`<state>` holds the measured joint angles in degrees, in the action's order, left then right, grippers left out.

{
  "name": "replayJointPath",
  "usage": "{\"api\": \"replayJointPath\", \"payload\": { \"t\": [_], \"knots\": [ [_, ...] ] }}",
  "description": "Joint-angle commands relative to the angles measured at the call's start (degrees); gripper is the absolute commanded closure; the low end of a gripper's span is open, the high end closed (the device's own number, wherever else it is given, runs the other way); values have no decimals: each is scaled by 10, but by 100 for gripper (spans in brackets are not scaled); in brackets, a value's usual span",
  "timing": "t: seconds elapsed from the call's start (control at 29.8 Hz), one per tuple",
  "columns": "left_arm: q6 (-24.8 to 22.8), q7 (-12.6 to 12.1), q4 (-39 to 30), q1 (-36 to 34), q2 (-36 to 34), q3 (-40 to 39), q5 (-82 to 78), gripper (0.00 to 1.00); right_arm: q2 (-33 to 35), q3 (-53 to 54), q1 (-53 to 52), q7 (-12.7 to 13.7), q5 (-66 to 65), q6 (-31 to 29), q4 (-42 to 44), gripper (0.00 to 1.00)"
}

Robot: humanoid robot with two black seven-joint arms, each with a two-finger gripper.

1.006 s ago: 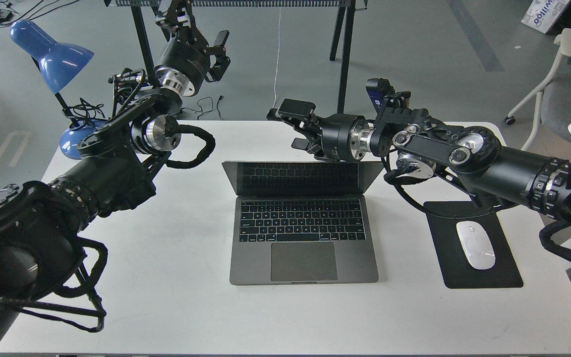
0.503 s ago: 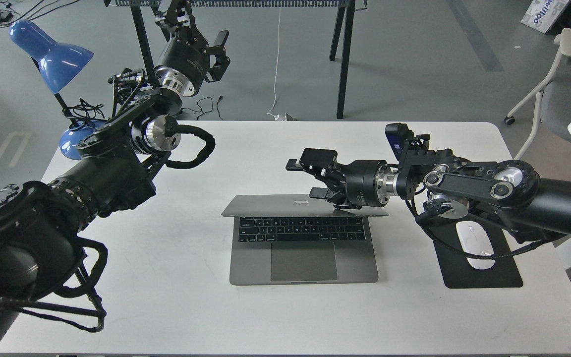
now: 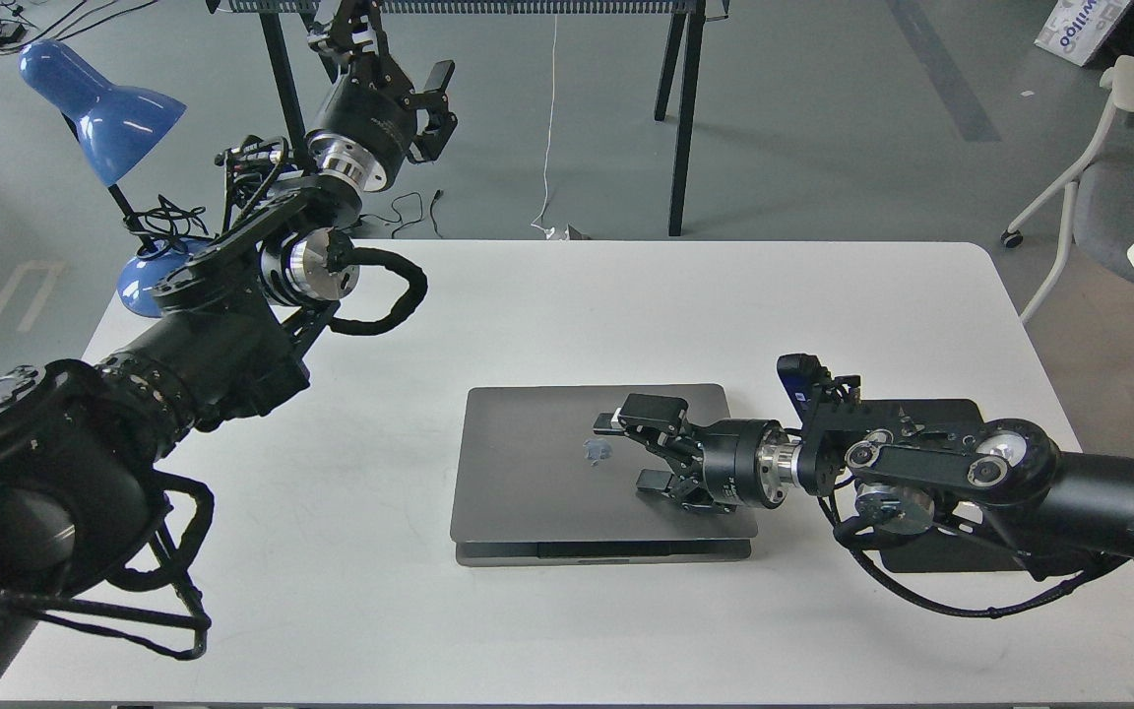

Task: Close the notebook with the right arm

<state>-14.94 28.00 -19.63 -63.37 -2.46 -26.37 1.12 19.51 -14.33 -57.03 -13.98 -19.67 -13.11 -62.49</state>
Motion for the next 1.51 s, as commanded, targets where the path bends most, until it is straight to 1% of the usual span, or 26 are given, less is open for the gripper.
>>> {"api": "replayJointPath", "payload": {
  "t": [0.0,0.1,0.3,0.57,0.74,0.87,0.97,1.11,1.24,1.34,1.47],
  "knots": [
    [0,0,-1,0,0,0,-1,0,-3,0,17,0,0,5,12,0],
    [0,0,0,0,0,0,-1,0,-3,0,31,0,0,5,25,0],
    [0,0,-1,0,0,0,0,0,-5,0,42,-1,0,14,26,0],
    [0,0,0,0,0,0,0,0,1,22,29,-2,2,20,-6,0],
    [0,0,-1,0,0,0,-1,0,25,97,-11,-2,2,20,-27,0],
    [0,0,-1,0,0,0,0,0,37,192,-29,-2,2,23,-18,0],
    [0,0,0,0,0,0,-1,0,68,257,-39,-1,2,22,-6,0],
    [0,0,-1,0,1,0,-1,0,84,320,-37,-5,2,24,44,0],
    [0,0,-1,0,1,0,-1,0,78,384,-17,-6,8,24,89,0],
    [0,0,-1,0,2,0,-1,0,76,425,-4,-7,11,23,105,0],
    [0,0,-1,0,2,0,-1,0,74,459,10,-8,11,8,142,0]
  ]
}}
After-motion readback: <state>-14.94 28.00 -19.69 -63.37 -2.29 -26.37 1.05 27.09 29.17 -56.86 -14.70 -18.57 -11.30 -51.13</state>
